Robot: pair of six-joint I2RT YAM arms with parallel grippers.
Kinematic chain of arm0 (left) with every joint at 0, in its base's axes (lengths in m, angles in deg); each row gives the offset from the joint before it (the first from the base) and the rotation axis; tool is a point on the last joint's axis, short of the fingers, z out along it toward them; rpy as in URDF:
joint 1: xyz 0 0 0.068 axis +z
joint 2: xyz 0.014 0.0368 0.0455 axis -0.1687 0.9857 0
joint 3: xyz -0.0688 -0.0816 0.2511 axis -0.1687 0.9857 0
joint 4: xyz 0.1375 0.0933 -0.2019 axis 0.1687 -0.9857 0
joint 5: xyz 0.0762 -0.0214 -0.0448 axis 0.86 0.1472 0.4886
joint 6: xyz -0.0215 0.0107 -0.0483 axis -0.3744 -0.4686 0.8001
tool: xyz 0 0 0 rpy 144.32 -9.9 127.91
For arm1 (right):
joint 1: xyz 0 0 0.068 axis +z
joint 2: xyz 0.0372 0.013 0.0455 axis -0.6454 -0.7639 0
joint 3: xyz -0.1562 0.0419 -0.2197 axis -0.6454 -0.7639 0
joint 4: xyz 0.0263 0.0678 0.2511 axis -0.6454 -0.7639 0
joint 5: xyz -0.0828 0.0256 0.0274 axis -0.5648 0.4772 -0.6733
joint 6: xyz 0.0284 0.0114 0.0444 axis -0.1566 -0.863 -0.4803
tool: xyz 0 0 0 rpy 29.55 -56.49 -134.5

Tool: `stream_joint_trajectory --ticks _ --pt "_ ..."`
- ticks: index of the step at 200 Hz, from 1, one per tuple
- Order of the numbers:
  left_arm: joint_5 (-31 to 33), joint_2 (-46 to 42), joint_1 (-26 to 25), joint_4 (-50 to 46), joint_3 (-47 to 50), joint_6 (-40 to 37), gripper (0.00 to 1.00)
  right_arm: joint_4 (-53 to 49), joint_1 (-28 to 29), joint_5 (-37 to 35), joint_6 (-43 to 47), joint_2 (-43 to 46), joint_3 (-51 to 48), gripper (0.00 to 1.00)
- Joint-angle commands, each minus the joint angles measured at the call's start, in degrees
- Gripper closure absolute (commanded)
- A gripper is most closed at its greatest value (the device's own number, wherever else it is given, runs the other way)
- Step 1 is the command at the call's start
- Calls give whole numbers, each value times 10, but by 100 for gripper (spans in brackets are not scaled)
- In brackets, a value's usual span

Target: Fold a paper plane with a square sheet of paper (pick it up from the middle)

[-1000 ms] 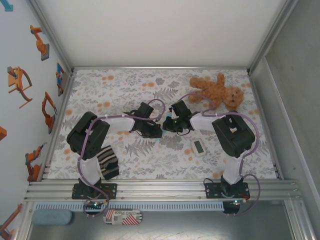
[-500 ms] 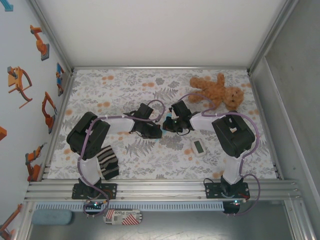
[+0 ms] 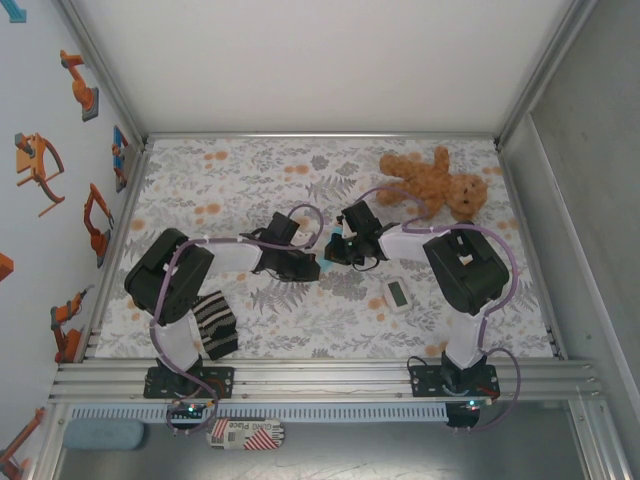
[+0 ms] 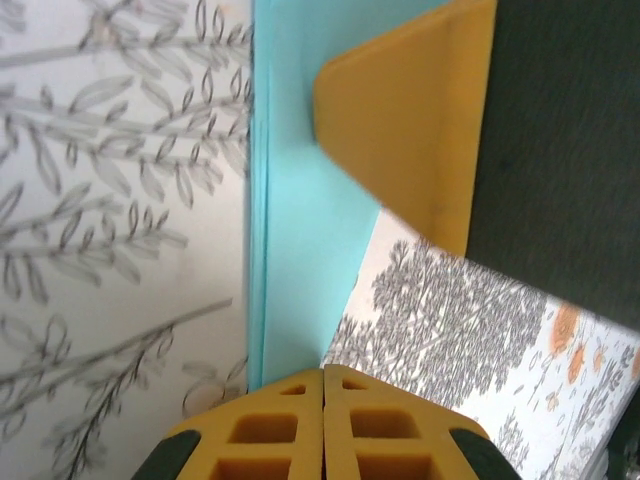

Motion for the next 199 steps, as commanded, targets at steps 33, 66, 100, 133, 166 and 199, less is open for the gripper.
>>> stream_joint_trajectory --ticks 33,66,100,133,166,199 --pt "19 -52 -6 -133 48 -19 93 -60 -2 -31 0 -32 -1 93" --pt "36 -101 -3 -147 38 -21 93 -52 -2 -20 -1 -29 -2 93" --pt "36 -127 -2 -77 18 10 92 -24 7 6 -24 -16 -13 93" --pt "41 -77 -2 -31 -10 31 93 0 11 18 -45 -3 -22 93" --pt "41 -16 -1 -11 -53 29 95 -2 11 14 -45 1 -18 95" --pt "47 14 1 -2 -54 31 97 -2 11 14 -48 0 -16 96"
